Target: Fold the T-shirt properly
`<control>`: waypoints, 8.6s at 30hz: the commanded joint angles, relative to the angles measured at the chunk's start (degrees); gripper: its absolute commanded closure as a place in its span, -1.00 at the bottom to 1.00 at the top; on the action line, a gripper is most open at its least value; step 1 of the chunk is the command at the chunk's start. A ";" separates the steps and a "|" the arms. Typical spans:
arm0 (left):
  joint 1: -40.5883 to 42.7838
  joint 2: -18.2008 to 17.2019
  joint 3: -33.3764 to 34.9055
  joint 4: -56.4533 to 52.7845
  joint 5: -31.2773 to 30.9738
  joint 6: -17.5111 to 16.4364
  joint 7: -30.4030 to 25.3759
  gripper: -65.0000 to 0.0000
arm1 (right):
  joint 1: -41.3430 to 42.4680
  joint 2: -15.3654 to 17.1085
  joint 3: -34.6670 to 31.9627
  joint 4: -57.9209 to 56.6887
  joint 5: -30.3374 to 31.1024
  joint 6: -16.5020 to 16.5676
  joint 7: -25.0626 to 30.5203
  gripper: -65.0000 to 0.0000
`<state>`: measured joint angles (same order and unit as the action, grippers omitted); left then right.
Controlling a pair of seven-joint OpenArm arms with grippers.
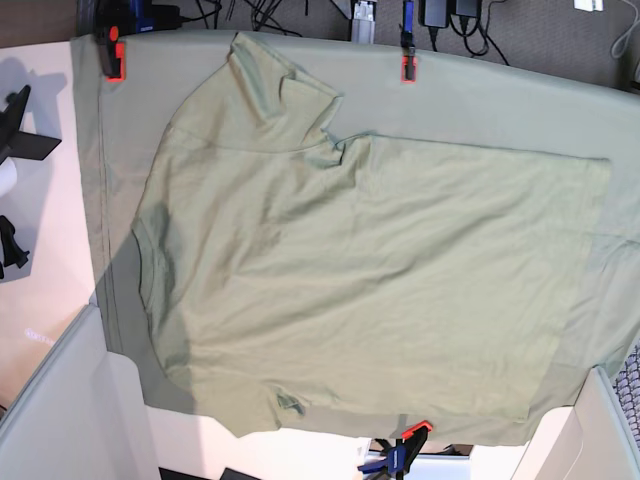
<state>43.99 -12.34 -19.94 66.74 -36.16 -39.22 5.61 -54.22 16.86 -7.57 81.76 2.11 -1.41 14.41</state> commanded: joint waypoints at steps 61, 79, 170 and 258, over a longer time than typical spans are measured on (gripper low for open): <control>14.10 -8.98 -18.93 24.39 -20.35 -0.78 10.10 0.02 | 16.59 -22.77 5.25 20.06 14.88 -10.75 -13.03 -0.07; -2.19 -20.98 -17.84 24.37 -27.61 -0.78 16.48 -0.02 | 17.66 -23.89 5.20 20.06 11.74 -10.16 -11.21 1.00; -49.68 -18.34 2.19 2.32 -8.55 -0.78 13.97 1.00 | 50.21 -23.21 14.60 15.85 -1.84 -1.11 -17.90 1.00; -48.54 -8.46 -0.52 -12.28 -34.07 -0.78 29.03 -0.03 | 68.94 -25.29 36.72 -14.01 22.16 3.80 -21.86 -0.10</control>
<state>-3.77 -21.39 -21.10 54.17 -69.38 -39.81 32.47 13.65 -8.56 29.26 67.11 24.16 1.39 -7.57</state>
